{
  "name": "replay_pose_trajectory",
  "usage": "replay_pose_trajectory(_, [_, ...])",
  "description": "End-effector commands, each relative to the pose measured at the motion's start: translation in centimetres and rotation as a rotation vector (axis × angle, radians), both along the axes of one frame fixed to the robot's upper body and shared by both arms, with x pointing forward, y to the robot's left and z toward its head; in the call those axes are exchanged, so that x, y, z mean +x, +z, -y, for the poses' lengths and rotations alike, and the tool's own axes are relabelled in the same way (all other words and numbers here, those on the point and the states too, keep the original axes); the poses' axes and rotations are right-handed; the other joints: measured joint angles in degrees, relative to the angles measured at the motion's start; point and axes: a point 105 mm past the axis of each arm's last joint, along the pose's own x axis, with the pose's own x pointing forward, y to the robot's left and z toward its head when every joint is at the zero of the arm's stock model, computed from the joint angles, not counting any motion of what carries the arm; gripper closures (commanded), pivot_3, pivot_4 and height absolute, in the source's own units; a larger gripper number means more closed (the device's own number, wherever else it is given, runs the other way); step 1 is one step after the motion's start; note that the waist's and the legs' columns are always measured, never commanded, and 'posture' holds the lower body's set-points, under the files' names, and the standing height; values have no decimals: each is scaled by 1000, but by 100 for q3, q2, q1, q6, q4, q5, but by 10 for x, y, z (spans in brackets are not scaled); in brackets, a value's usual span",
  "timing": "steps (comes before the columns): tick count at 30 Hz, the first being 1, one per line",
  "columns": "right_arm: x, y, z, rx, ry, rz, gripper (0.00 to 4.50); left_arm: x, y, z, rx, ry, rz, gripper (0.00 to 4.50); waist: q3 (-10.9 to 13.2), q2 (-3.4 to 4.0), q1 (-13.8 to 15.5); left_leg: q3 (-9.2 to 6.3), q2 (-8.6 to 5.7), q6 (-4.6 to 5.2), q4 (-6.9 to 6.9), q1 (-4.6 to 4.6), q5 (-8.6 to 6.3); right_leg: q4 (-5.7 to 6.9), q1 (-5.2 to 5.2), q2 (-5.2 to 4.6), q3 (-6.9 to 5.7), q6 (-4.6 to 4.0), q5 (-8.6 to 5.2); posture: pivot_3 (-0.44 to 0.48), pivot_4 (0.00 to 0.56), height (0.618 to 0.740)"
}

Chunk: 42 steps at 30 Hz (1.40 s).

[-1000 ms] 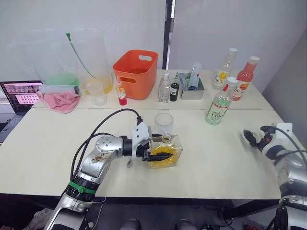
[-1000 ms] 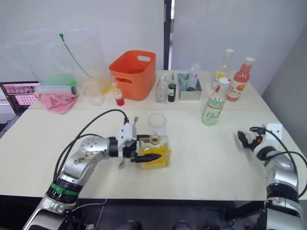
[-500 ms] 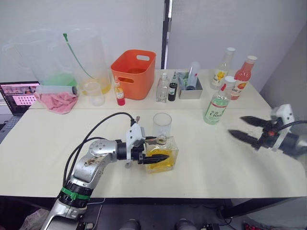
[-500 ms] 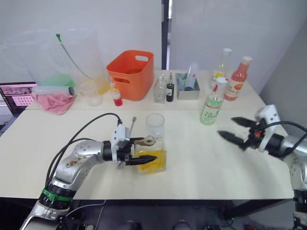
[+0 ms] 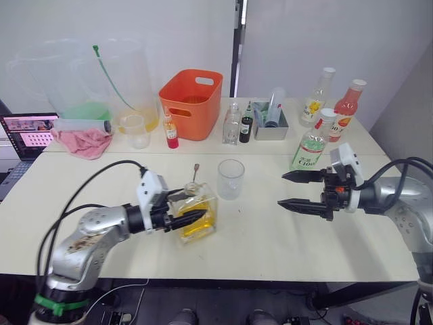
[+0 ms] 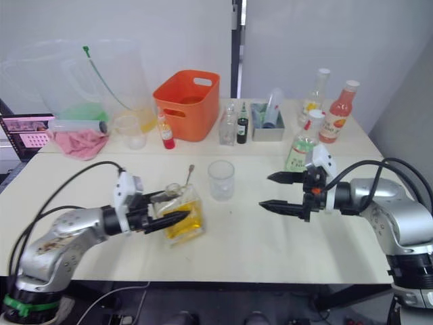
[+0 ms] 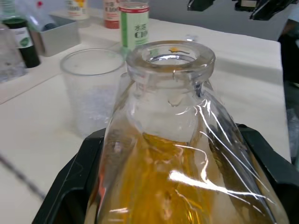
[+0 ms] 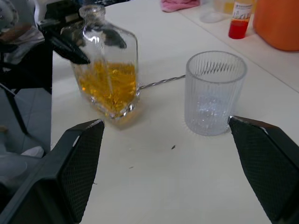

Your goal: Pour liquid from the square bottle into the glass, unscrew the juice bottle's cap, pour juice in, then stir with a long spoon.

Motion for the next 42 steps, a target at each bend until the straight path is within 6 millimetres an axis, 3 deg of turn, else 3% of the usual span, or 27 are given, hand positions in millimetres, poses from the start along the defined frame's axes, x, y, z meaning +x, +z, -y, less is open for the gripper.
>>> replay_pose_trajectory(1, [0, 7, -2, -1, 34, 40, 17, -5, 31, -16, -1, 50, 121, 1692, 0, 0, 6, 0, 0, 0, 0, 0, 0, 0, 0, 0, 0, 0, 0, 0, 150, 740])
replay_pose_trajectory(6, [5, -1, -4, -31, 48, 59, 17, 11, 57, -42, 49, 210, 237, 1692, 4, -6, 47, -1, -1, -1, 0, -3, 0, -4, 0, 0, 0, 0, 0, 0, 150, 740])
replay_pose_trajectory(11, [5, -4, -3, -31, 43, 70, 17, 41, 80, -41, 136, 313, 370, 1692, 16, -29, 136, -2, -2, -5, 0, -4, 2, -5, 0, 0, -3, 1, 2, 0, 150, 740])
replay_pose_trajectory(18, [10, -7, 5, -13, -78, 143, 17, 78, 78, -13, 181, 214, 361, 1692, 19, -35, 149, -4, -9, 0, 0, -11, -3, -2, -4, -2, -3, 4, 5, 0, 150, 740])
replay_pose_trajectory(26, [-2, -10, 15, -17, -180, 161, 17, 115, 67, 19, 237, 102, 426, 1692, 29, -51, 125, -4, -8, -1, 1, -17, -1, 1, -12, -2, -7, 3, 6, 0, 150, 740])
replay_pose_trajectory(33, [-13, -9, 18, -1, -245, 173, 17, 134, 82, 42, 270, 109, 577, 1692, 32, -57, 130, -10, -10, -1, 9, -18, -1, 9, -11, -2, -12, 4, 6, 0, 150, 740])
replay_pose_trajectory(42, [-20, -5, 24, 6, -317, 199, 17, 149, 94, 52, 383, 191, 823, 1692, 34, -59, 122, -11, -16, 0, 28, -46, -1, 2, -23, -5, -15, 15, 13, 0, 150, 740])
